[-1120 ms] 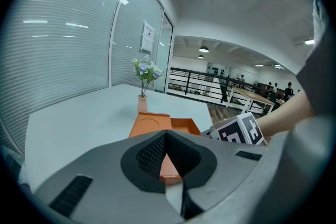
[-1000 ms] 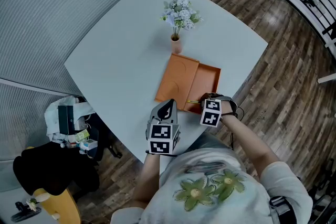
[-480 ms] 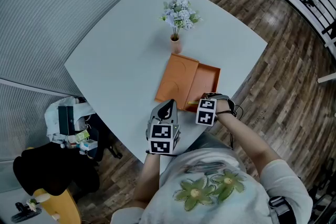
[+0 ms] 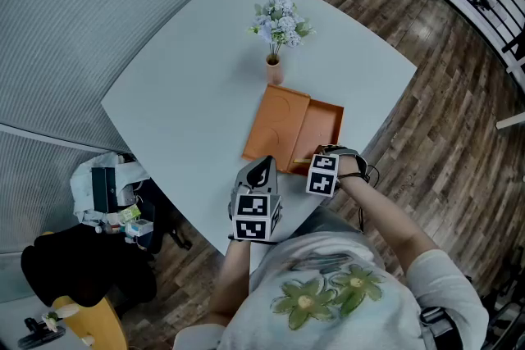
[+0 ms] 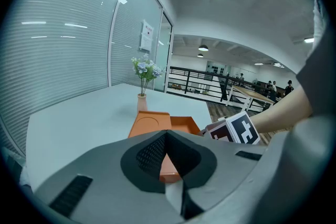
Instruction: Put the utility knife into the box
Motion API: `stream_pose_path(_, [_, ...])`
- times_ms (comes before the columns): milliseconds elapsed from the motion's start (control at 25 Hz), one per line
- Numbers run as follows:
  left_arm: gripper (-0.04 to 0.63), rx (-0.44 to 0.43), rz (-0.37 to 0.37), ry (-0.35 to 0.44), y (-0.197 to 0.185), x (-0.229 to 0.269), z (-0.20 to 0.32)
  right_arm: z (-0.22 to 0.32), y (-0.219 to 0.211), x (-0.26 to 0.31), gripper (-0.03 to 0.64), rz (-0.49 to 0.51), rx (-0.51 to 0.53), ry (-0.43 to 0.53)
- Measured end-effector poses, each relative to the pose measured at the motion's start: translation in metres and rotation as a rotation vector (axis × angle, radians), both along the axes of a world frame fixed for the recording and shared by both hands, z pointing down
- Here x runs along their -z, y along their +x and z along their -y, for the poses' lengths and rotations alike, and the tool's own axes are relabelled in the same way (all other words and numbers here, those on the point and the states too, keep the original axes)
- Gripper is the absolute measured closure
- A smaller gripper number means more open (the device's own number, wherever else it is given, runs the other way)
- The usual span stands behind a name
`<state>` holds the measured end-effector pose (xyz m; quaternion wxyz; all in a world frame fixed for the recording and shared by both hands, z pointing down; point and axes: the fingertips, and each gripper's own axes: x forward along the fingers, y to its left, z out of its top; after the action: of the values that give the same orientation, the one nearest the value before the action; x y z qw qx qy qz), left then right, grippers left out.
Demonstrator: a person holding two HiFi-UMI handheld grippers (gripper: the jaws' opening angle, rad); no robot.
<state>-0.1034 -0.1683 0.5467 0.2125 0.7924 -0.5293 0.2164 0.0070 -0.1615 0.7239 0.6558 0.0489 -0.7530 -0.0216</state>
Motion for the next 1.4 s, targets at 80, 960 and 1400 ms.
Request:
stream_pose_path(80, [0.595, -0.002, 0.001, 0.0, 0.0, 0.0, 0.0, 0.0, -0.001, 0.002, 0.517, 0.018, -0.014, 0.003])
stream_pose_path(960, [0.594, -0.023, 0.002, 0.017, 0.007, 0.008, -0.007, -0.002, -0.012, 0.077, 0.517, 0.384, -0.286, 0.028])
stream_pose_path(1400, [0.594, -0.046, -0.013, 0.035, 0.019, 0.013, -0.015, -0.007, -0.017, 0.145, 0.595, 0.626, -0.399, 0.089])
